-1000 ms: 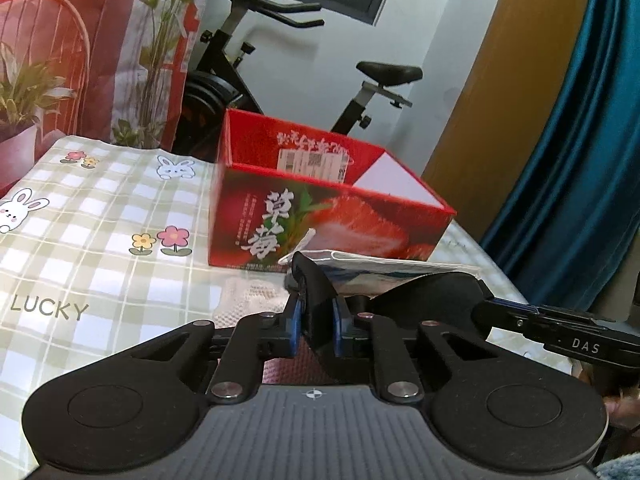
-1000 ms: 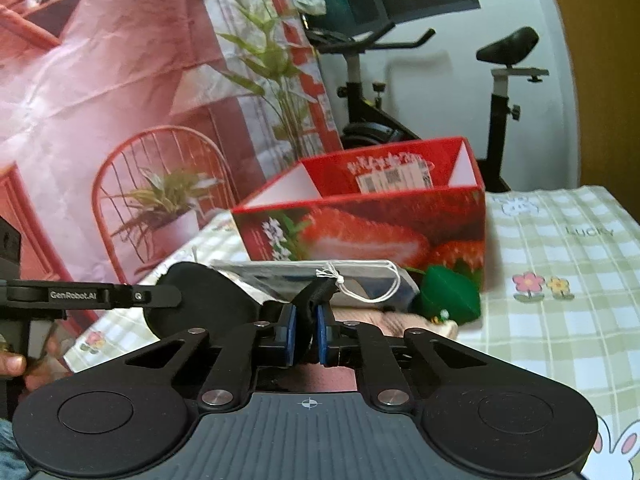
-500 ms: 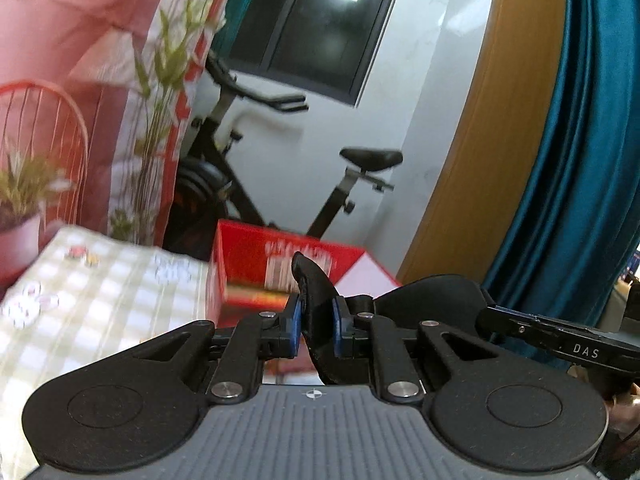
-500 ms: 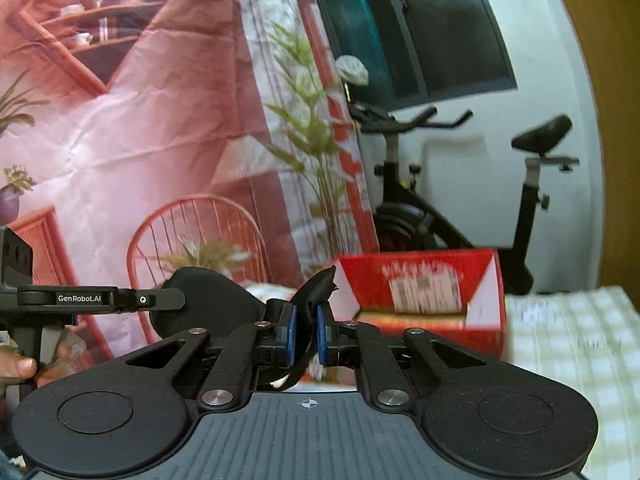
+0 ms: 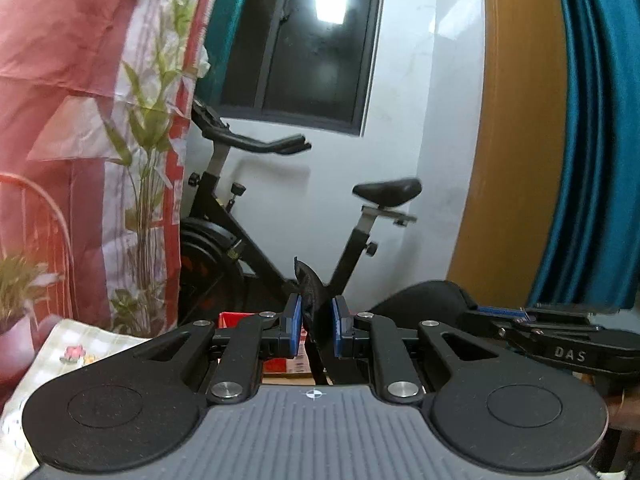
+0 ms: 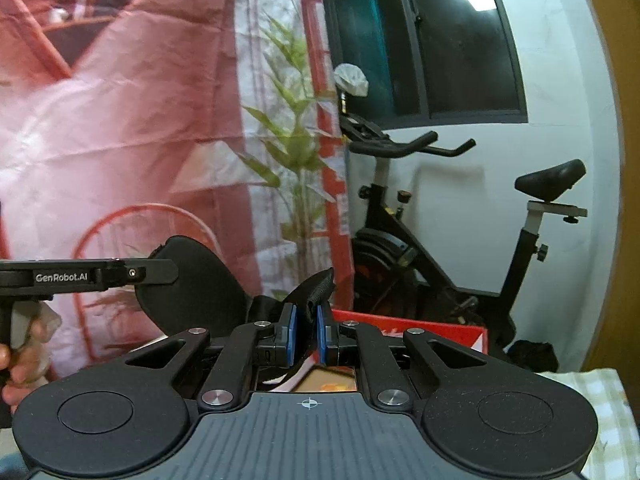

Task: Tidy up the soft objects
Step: 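Lift the black glove into the red box and open both grippers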

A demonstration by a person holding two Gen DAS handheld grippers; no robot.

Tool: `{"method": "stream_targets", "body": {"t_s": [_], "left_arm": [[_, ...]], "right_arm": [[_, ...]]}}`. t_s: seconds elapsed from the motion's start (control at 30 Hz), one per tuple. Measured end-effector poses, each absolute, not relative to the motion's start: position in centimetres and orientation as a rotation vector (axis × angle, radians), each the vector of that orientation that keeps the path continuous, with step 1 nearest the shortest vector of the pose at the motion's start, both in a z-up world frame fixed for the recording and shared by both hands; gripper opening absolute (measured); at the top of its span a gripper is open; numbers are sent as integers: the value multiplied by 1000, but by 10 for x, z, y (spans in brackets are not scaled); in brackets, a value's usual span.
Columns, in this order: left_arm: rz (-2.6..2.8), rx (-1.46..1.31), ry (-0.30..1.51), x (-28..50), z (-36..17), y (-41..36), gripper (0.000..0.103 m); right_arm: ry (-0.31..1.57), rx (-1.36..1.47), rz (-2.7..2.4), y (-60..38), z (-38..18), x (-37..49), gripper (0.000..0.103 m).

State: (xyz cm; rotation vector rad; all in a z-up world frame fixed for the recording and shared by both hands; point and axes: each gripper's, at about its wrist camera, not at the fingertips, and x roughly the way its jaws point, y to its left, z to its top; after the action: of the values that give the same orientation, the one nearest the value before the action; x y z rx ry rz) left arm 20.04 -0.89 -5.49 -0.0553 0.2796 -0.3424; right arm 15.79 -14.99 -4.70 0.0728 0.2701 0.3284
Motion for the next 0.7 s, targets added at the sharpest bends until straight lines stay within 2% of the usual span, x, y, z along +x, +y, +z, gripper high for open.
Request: {"method": "stream_targets", "body": {"t_s": [0.27,0.7], "left_arm": [[-325,-30,438,268,-82,-36,16],[-362,14,740,321,-149,-49,16]], "right_arm": [[431,107,263,-163,-86,238,10],[715,197,173,-175,-159,275,10]]}}
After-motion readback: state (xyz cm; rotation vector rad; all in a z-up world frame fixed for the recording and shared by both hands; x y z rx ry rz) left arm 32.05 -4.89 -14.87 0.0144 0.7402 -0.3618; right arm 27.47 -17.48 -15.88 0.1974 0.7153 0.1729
